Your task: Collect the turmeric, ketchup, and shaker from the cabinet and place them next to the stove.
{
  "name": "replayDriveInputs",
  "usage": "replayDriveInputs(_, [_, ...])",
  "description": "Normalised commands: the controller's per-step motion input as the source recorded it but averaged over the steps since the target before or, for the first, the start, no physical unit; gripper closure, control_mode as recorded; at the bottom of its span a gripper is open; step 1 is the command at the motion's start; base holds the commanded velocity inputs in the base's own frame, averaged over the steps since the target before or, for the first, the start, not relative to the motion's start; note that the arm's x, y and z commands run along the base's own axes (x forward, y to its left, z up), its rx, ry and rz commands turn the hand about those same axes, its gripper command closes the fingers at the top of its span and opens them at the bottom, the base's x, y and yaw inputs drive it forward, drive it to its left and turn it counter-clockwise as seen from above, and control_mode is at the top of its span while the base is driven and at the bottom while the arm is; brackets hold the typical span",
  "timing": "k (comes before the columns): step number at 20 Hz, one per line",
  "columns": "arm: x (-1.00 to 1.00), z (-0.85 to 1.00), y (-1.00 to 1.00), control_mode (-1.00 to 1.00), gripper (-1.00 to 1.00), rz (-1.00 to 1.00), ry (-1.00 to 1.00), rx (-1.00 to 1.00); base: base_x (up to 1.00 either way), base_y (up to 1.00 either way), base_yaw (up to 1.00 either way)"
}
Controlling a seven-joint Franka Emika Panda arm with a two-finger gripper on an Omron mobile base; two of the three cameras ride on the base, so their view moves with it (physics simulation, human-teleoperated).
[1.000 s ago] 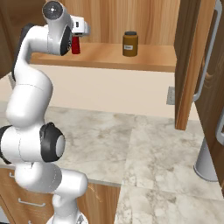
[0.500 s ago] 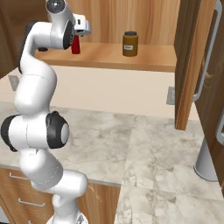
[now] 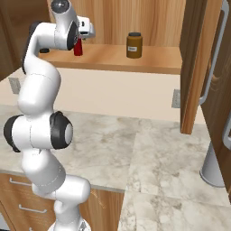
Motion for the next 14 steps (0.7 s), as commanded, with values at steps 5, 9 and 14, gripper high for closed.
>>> replayDriveInputs(5, [-0.1,-0.08,0.0,-1.0,1.0,0.0,0.0,0.0,0.0,0.0,0.0])
replayDriveInputs(9, [-0.27,0.0,-0.02,-1.0,1.0,0.0,-0.03,0.0,0.0,0.0,0.0])
replayDriveInputs(14, [-0.58,0.0,-0.16,-1.0,1.0,0.0,-0.02,0.0,0.0,0.0,0.0])
